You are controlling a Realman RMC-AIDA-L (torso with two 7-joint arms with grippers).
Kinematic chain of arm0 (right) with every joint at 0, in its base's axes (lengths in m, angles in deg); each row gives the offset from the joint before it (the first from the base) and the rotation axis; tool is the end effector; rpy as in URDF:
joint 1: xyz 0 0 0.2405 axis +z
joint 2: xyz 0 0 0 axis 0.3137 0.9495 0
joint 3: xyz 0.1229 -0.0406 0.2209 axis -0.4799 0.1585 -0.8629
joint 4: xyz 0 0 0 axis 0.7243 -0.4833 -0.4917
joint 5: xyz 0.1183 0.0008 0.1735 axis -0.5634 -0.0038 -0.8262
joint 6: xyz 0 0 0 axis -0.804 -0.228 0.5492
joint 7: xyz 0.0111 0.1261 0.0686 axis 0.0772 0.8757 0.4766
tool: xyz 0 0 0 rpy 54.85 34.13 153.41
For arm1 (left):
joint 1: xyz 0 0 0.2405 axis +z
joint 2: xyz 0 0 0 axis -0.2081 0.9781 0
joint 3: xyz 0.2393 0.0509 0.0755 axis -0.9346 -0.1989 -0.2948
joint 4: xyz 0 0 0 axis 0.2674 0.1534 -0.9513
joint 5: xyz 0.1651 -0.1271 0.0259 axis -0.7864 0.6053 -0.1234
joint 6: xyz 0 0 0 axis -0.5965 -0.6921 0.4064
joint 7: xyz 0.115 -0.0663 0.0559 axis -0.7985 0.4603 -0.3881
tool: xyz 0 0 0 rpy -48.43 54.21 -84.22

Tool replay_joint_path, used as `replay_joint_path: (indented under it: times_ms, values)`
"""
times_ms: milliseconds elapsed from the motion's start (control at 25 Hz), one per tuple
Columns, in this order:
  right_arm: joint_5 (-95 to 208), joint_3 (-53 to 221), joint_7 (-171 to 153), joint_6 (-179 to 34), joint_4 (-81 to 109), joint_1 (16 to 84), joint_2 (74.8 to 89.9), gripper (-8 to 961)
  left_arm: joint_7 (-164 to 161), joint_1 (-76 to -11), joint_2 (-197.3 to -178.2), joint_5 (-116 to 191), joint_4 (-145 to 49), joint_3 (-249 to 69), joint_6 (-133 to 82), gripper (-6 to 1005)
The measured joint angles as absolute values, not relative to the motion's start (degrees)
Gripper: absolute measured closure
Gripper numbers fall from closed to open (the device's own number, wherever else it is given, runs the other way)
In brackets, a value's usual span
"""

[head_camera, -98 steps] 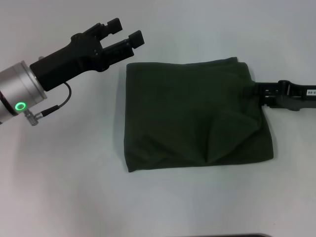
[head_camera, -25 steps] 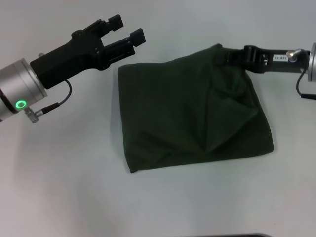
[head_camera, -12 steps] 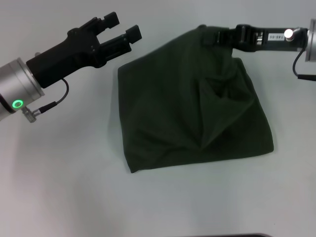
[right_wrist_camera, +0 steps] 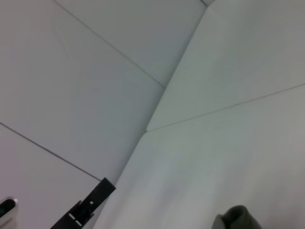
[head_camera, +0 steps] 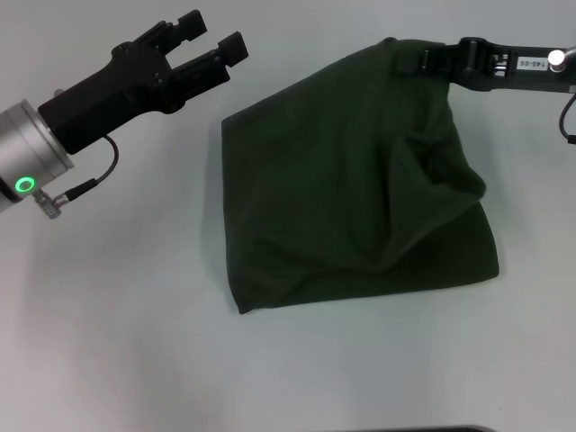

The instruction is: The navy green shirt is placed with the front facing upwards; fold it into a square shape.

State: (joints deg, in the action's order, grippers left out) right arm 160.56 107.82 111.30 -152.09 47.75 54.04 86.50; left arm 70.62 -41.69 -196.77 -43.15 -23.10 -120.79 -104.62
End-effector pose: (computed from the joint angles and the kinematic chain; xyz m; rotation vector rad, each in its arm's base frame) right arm 0.2527 0.3629 0.0272 -2.3856 1.6011 0.8698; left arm -0.2371 0.3302 -0.0222 -2.3485 -0.7531 -1.2514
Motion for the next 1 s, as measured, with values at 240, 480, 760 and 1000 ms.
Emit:
replay_joint_path:
  times_ms: [240,480,760,1000]
  values:
    - [160.6,107.8,111.5,-151.3,47.8,53.2,86.02,878,70.6,-41.9,-196.77,-43.2,-23.1,-120.6,-104.1,112]
    - [160.6,107.8,111.7,-149.8,47.8,52.4,85.42,879,70.6,-42.1,-196.61,-43.2,-23.1,-118.5,-103.7,111]
    - [160.9,108.2,111.7,-147.8,47.6,51.6,85.26,879,70.6,-41.8,-196.59,-43.2,-23.0,-117.9,-103.7,111]
    - [161.6,108.3,111.7,-147.0,47.1,51.1,85.36,879,70.6,-41.8,-196.59,-43.2,-23.0,-117.9,-103.7,112]
